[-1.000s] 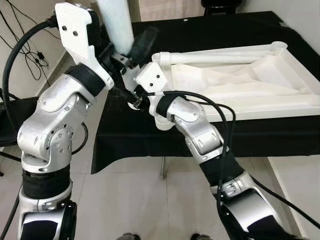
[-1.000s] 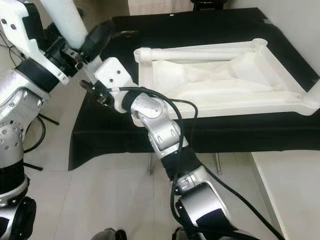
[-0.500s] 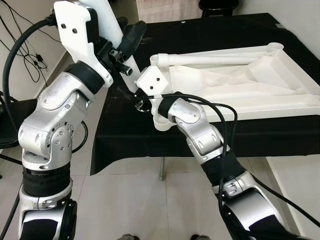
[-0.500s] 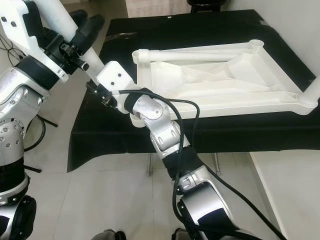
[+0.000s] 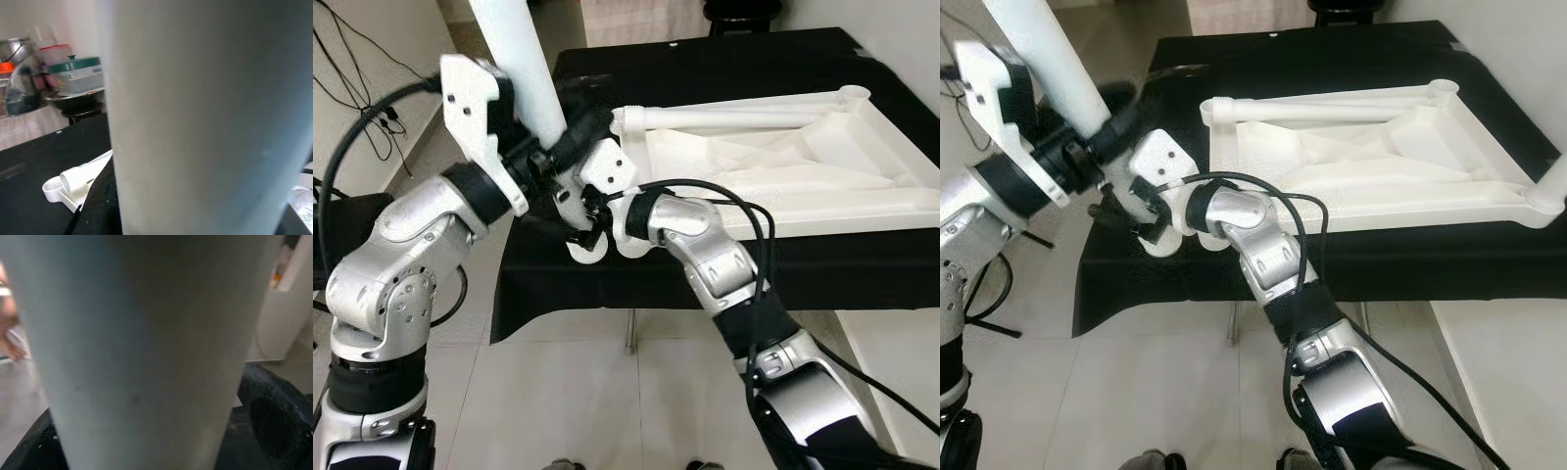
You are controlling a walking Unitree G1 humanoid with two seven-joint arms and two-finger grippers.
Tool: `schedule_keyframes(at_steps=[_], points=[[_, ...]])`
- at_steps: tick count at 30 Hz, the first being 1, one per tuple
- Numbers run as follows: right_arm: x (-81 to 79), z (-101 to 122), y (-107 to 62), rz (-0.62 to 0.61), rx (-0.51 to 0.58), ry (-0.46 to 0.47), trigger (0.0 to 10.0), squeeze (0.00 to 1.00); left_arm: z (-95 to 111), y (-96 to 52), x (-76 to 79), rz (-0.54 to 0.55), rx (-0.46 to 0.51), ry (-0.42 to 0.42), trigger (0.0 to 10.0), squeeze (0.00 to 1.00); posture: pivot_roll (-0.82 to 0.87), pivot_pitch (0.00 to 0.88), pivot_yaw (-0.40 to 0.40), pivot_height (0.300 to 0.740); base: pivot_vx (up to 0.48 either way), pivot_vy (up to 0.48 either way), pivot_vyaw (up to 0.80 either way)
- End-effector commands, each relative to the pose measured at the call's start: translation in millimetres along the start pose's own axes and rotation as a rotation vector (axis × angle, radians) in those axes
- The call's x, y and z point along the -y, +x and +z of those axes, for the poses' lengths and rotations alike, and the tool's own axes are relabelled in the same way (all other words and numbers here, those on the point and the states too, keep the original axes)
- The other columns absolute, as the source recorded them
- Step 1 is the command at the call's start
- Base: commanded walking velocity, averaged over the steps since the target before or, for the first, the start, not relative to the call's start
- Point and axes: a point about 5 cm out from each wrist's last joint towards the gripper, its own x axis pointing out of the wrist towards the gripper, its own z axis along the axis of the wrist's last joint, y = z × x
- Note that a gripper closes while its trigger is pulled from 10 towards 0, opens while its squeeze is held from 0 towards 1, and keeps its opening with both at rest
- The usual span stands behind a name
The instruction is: Building children table
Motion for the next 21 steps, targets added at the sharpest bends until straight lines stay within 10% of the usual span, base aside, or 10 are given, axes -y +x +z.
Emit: schedule_keyframes(at_steps=[1,6,7,8,9,21], points=[[-18.7,15.9,19.5,0.092,0.034,-0.011,10.0,0.0,-5.5,10.7,36.6,-0.281,0.0,-0.08,0.0,0.0,0.01,0.113,0.052,0.74,0.0,0.0,0.0],[-22.4,14.6,21.1,0.114,0.024,0.005,10.0,0.0,-7.5,11.3,36.8,-0.294,-0.008,-0.08,0.0,0.0,0.01,0.112,0.051,0.74,0.0,0.0,0.0],[-23.7,13.5,21.3,0.126,0.015,0.016,6.2,0.0,-7.6,11.7,36.2,-0.298,-0.009,-0.077,0.0,0.0,0.01,0.112,0.051,0.74,0.0,0.0,0.0],[-23.7,13.5,21.3,0.126,0.015,0.016,6.2,0.0,-7.6,11.7,36.2,-0.298,-0.009,-0.077,0.0,0.0,0.01,0.112,0.051,0.74,0.0,0.0,0.0],[-25.7,11.4,21.5,0.138,0.003,0.047,0.0,0.0,-5.4,12.9,34.8,-0.3,-0.003,-0.069,0.0,0.0,0.01,0.114,0.049,0.74,0.0,0.0,0.0],[-24.7,16.1,22.6,0.106,0.053,0.166,0.0,0.0,1.6,16.2,33.0,-0.32,0.03,-0.053,0.0,0.0,0.01,0.109,0.056,0.74,0.0,0.0,0.0]])
